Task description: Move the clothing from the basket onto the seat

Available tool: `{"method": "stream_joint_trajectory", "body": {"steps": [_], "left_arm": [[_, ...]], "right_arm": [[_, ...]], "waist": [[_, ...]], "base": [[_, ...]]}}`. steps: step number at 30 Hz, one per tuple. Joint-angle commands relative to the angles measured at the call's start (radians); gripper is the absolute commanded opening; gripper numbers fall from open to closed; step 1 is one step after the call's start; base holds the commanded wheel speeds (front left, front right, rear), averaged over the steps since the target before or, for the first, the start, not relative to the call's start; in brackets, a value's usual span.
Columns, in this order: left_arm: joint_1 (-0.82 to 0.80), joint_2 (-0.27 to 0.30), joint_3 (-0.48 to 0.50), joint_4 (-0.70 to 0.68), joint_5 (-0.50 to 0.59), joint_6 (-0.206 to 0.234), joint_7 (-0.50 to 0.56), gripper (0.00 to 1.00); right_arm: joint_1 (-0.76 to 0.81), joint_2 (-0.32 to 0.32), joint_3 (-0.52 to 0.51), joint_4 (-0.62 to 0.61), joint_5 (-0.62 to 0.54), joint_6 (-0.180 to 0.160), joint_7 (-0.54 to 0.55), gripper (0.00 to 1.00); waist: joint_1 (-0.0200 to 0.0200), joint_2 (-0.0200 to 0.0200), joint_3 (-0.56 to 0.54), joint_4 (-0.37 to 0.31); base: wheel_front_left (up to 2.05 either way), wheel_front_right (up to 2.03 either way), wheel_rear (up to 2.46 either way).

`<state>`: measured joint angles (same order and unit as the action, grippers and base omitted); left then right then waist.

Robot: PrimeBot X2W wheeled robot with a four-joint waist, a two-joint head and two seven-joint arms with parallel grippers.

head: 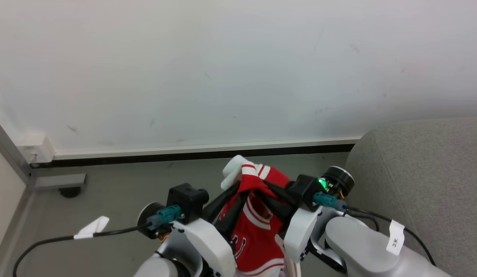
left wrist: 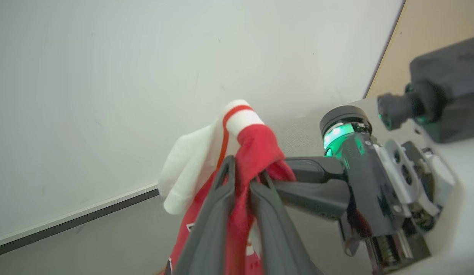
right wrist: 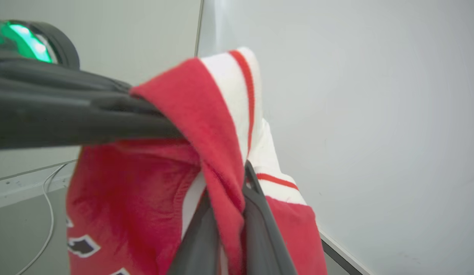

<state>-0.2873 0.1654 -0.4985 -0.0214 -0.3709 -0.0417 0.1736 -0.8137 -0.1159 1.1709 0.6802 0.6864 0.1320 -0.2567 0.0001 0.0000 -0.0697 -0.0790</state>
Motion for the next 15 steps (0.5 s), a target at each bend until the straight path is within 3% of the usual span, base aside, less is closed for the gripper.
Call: {"method": "stream_joint_trajectory", "body": {"steps": [1, 15], "left_arm": [[-0.001, 0.009, 0.000, 0.003, 0.014, 0.004, -0.007, 1.00], [0.049, 0.031, -0.007, 0.053, 0.028, 0.022, -0.067, 1.00]], "right_arm": [[-0.012, -0.003, -0.009, -0.004, 0.012, -0.002, -0.007, 0.00], [0.013, -0.091, -0.182, -0.083, -0.050, -0.002, -0.008, 0.00]], "waist": [[-0.0001, 0.0000, 0.002, 0.001], [-0.0001, 0.0000, 0.010, -0.016]], "base": [[0.00, 0.00, 0.00], [0.00, 0.00, 0.00]]}}
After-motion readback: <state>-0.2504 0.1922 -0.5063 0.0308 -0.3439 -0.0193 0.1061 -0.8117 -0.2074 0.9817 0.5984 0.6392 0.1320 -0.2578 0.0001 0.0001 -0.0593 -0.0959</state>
